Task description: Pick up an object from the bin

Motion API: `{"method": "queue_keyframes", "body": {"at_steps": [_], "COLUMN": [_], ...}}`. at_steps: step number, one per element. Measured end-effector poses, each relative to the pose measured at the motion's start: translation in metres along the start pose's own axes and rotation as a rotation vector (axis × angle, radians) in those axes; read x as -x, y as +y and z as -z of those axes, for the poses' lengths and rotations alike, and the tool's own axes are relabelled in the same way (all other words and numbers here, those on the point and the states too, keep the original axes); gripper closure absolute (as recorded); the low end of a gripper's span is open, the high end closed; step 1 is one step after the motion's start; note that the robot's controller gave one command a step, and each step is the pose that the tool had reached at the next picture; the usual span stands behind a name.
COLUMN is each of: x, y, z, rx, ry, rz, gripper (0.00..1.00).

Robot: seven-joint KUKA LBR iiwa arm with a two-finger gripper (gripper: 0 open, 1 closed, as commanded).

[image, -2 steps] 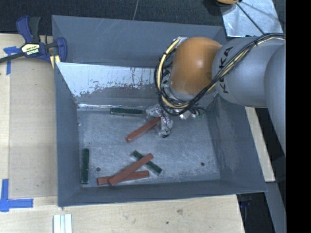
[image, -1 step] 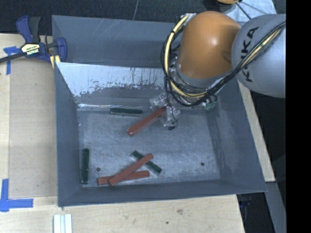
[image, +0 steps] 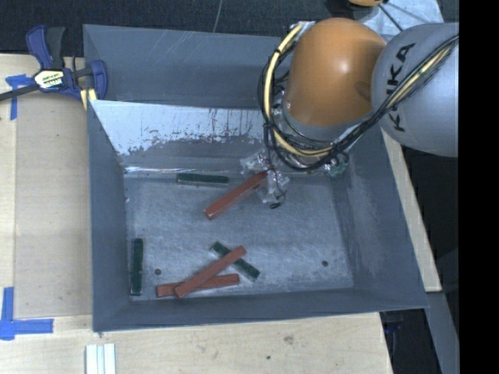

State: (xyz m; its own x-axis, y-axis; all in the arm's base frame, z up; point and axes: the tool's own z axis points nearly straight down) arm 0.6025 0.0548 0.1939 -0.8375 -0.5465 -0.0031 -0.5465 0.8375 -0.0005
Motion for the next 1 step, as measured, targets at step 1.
{"method": "queue_keyframes", "body": {"at_steps": [1], "x": [0.0], "y": [0.0], "z": [0.0], "rx": [0.0], "ry": [0.0], "rz": [0.0], "gripper": [1.0]}}
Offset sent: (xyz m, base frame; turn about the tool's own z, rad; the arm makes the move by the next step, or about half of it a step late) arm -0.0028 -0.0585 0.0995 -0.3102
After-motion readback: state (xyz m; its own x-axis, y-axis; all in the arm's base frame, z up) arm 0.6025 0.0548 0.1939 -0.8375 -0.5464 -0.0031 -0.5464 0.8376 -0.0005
